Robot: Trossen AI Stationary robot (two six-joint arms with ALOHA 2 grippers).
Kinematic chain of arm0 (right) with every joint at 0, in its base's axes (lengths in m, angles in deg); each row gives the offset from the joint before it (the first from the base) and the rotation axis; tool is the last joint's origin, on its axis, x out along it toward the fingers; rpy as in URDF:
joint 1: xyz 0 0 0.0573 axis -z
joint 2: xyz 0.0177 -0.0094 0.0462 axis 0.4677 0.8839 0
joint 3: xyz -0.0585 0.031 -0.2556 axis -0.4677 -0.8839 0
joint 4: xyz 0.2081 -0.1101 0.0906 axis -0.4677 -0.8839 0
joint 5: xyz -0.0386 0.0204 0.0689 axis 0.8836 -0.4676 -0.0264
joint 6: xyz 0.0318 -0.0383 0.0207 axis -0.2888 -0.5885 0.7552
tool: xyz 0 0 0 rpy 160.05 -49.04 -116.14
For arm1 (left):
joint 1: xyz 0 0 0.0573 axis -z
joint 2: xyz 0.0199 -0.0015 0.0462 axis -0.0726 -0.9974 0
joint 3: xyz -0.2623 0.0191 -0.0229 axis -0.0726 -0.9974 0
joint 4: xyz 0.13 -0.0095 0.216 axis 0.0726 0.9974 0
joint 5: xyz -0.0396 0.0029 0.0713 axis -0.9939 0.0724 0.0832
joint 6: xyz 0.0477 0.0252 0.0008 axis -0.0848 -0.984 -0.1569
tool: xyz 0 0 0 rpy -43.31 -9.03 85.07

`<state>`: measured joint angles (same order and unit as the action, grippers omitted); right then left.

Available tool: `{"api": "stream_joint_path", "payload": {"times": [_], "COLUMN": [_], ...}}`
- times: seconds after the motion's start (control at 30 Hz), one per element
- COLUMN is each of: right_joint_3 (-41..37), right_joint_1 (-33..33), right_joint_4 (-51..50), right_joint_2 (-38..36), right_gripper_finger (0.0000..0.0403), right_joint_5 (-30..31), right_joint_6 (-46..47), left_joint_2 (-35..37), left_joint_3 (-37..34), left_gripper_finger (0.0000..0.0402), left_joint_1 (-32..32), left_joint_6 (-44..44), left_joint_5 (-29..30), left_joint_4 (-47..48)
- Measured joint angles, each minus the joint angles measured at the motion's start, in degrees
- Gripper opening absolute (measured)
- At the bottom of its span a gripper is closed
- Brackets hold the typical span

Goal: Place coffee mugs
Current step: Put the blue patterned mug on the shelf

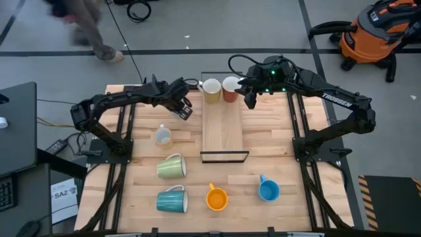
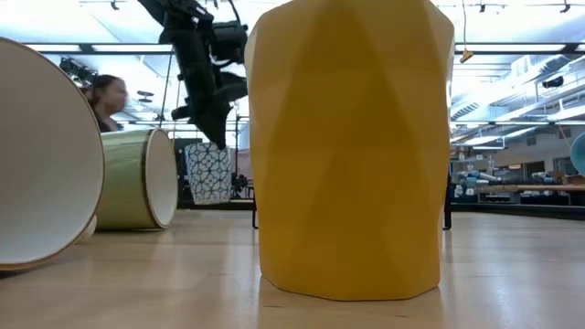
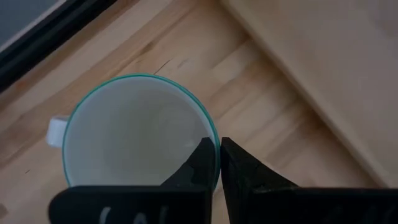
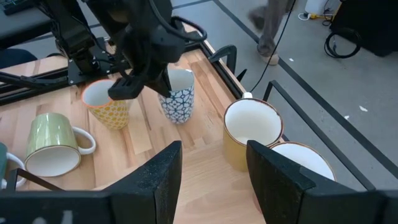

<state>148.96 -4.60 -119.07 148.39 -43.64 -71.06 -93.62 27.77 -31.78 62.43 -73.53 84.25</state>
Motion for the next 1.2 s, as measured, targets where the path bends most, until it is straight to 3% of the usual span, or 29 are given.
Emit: {"api": "stream_joint_path", "payload": {"times": [0.23,0.47,0.9,1.07,1.2], "right_joint_3": [0.0,0.0,0.0,0.0,0.0], "right_joint_1": [0.02,0.02,0.02,0.02,0.02], "right_joint_4": [0.01,0.06,0.59,2.67,3.64], "right_joint_2": [0.0,0.0,0.0,0.0,0.0], "right_gripper_finger": [0.0185,0.0185,0.0185,0.0185,0.0185], "right_joint_5": [0.0,0.0,0.0,0.02,0.02], "right_joint_6": [0.0,0.0,0.0,0.0,0.0], "left_joint_2": [0.02,0.02,0.04,-0.74,-3.69], "left_joint_3": [8.28,14.38,15.45,15.49,15.49], "left_gripper_finger": [0.0018,0.0018,0.0017,0.0017,0.0017], "left_joint_1": [2.69,5.73,8.39,9.87,10.94], "left_joint_6": [2.3,8.05,23.96,27.07,27.6], "left_joint_5": [0.11,-1.67,-0.98,2.89,2.62], "left_joint_4": [6.73,7.0,-1.52,-5.3,-7.26]}}
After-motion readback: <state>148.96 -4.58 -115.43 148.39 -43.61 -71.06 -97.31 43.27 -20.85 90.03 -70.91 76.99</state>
